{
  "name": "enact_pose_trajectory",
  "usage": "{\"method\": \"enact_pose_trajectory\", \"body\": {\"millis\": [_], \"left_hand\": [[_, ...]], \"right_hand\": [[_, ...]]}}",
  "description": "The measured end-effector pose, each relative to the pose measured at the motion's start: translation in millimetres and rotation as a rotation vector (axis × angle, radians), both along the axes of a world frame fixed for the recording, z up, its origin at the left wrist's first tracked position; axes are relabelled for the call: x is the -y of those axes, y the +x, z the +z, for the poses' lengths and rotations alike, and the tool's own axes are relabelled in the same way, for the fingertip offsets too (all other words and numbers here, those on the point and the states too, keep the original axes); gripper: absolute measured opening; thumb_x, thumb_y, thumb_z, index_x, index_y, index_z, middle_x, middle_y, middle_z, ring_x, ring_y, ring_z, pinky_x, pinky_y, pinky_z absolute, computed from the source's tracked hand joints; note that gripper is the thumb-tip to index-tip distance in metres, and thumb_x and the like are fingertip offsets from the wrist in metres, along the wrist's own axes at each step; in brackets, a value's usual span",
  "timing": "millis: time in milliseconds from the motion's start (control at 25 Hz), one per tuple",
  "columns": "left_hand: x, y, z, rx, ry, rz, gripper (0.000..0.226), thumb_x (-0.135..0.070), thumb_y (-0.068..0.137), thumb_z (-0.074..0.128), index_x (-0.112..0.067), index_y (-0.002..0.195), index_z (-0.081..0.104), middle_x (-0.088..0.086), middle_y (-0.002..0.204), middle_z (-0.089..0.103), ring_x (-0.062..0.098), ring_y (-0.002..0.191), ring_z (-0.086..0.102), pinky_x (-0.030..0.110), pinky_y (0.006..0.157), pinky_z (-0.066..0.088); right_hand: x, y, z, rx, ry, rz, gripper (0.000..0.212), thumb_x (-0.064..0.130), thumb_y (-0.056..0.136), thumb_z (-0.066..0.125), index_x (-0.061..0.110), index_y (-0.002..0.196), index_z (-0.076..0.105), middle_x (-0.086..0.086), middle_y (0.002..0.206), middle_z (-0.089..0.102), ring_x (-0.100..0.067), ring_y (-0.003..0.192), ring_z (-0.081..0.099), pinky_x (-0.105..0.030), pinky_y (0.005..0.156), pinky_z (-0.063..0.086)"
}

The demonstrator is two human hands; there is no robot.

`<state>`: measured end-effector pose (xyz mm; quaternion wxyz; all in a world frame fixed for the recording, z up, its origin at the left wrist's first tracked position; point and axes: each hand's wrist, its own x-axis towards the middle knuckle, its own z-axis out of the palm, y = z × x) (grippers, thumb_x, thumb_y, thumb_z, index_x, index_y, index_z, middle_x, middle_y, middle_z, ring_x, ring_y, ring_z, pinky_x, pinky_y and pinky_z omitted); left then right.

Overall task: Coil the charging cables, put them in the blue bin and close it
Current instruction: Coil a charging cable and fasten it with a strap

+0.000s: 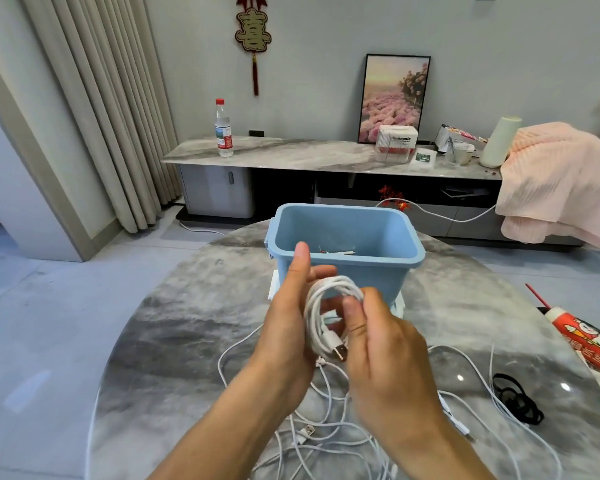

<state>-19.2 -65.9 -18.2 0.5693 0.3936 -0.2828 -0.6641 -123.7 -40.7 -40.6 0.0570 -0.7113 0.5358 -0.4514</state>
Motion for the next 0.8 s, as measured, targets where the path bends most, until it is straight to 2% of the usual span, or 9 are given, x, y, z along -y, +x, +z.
{"method": "enact_pose_trajectory", "body": {"millis": [80,120,240,360,480,600,640,720,800], "left_hand": [[-5.3,-2.0,-1.4,-0.043,-0.022,-0.195,0.066,-0.060,0.076,0.066,-0.007,0.115,0.068,0.014,0.106,0.069,0.027,0.103,0.064,0.042,0.101,0.045],[-8.3,-4.2,-2.8,-0.055,-0.048,-0.255,0.061,-0.055,0.079,0.064,-0.011,0.121,0.067,0.014,0.121,0.067,0.028,0.117,0.060,0.045,0.108,0.039],[-11.3,-7.3,-4.7,-0.121,-0.074,-0.302,0.047,-0.046,0.086,0.059,-0.027,0.129,0.061,0.002,0.134,0.062,0.023,0.128,0.055,0.048,0.109,0.036],[-10.3,-8.5,-6.8,-0.100,-0.111,-0.280,0.042,-0.046,0.090,0.050,-0.030,0.128,0.059,-0.002,0.130,0.065,0.016,0.118,0.062,0.043,0.097,0.044],[-10.7,-16.4,-15.6,0.111,-0.182,-0.244,0.035,-0.049,0.087,0.048,-0.029,0.111,0.063,-0.007,0.108,0.071,0.013,0.090,0.065,0.033,0.074,0.049],[-8.8,-26.6,-27.4,0.308,-0.110,-0.197,0.037,-0.054,0.078,0.053,-0.026,0.099,0.066,-0.001,0.077,0.056,0.016,0.068,0.051,0.026,0.056,0.041],[-7.0,-27.7,-29.1,0.323,-0.063,-0.198,0.038,-0.055,0.077,0.054,-0.026,0.097,0.066,0.001,0.075,0.055,0.017,0.063,0.049,0.027,0.055,0.039],[-2.0,-23.9,-28.9,0.219,0.035,-0.219,0.035,-0.055,0.081,0.055,-0.025,0.098,0.065,0.004,0.073,0.057,0.016,0.053,0.046,0.027,0.054,0.040],[0.7,-17.0,-23.8,0.105,0.085,-0.247,0.034,-0.056,0.086,0.053,-0.026,0.098,0.064,0.004,0.072,0.056,0.014,0.049,0.043,0.025,0.049,0.043]], "right_hand": [[4.5,-3.6,-0.3,0.145,0.070,0.027,0.031,0.044,0.101,0.028,0.027,0.089,0.051,0.010,0.074,0.063,-0.011,0.067,0.056,-0.022,0.056,0.033],[6.4,-5.3,-1.2,0.165,0.084,0.024,0.032,0.045,0.100,0.027,0.027,0.090,0.052,0.010,0.076,0.062,-0.009,0.070,0.055,-0.024,0.060,0.035],[10.6,-8.3,-5.0,-0.011,0.031,-0.094,0.036,0.042,0.101,0.025,0.026,0.091,0.055,0.010,0.089,0.056,-0.015,0.088,0.049,-0.037,0.072,0.039],[12.4,-16.8,-5.7,-0.242,0.035,-0.158,0.035,0.039,0.102,0.027,0.025,0.097,0.058,0.009,0.104,0.054,-0.020,0.104,0.048,-0.043,0.087,0.039],[7.8,-26.1,0.5,-0.502,0.077,-0.274,0.031,0.033,0.097,0.036,0.025,0.088,0.064,0.005,0.095,0.060,-0.026,0.095,0.055,-0.053,0.091,0.038],[-1.4,-28.3,15.0,-0.678,0.388,-0.197,0.042,0.037,0.098,0.032,0.022,0.076,0.065,-0.002,0.084,0.067,-0.032,0.086,0.060,-0.049,0.086,0.035],[1.5,-37.8,24.1,-0.610,0.488,-0.121,0.051,0.044,0.101,0.027,0.020,0.072,0.062,-0.004,0.083,0.068,-0.032,0.085,0.061,-0.045,0.083,0.036],[11.1,-72.0,38.2,-0.324,0.624,-0.017,0.060,0.055,0.100,0.033,0.014,0.063,0.059,-0.001,0.069,0.066,-0.027,0.074,0.063,-0.038,0.072,0.044],[33.7,-132.4,35.3,-0.106,0.627,-0.086,0.049,0.049,0.097,0.048,0.016,0.067,0.067,0.003,0.062,0.067,-0.018,0.064,0.066,-0.034,0.070,0.053]]}}
